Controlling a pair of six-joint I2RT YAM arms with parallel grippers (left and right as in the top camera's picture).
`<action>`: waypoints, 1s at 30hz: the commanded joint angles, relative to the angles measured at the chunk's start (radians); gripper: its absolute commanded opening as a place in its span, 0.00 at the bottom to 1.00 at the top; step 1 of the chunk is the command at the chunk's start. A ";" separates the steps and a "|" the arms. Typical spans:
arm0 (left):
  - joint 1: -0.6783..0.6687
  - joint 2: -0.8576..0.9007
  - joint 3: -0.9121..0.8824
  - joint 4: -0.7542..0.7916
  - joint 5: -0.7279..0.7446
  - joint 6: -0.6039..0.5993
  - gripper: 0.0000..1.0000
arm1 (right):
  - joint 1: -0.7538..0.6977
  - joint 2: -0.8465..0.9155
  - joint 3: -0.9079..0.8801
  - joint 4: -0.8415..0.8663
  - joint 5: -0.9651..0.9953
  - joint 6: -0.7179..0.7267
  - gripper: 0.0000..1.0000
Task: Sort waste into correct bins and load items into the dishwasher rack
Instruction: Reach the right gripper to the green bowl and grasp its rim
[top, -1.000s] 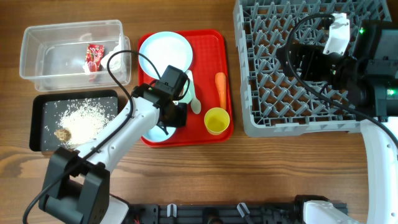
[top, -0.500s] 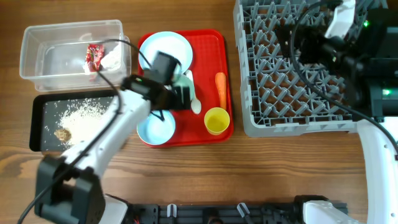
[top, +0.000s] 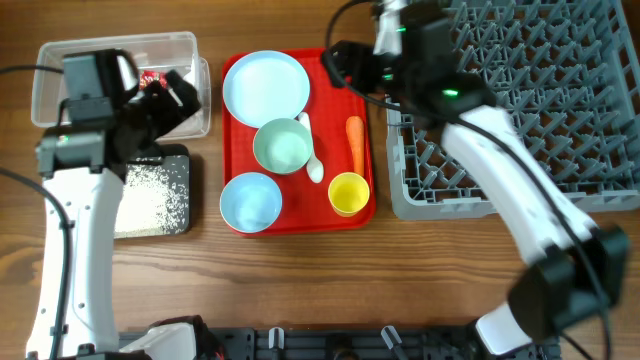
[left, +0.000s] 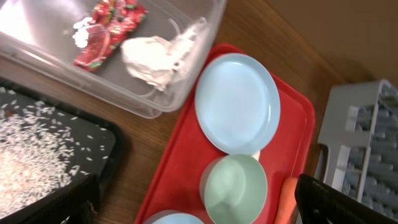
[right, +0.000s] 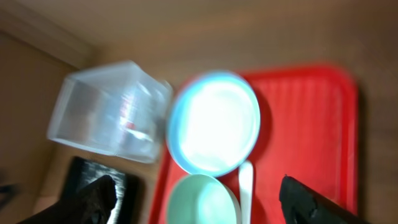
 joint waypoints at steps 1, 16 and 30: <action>0.069 0.014 0.006 -0.009 0.071 -0.010 1.00 | 0.045 0.147 0.009 0.009 0.030 0.092 0.79; 0.074 0.053 0.006 -0.044 0.071 -0.010 1.00 | 0.161 0.316 0.009 -0.060 0.101 0.117 0.53; 0.074 0.058 0.006 -0.047 0.099 -0.010 1.00 | 0.163 0.334 0.010 -0.094 0.047 0.143 0.05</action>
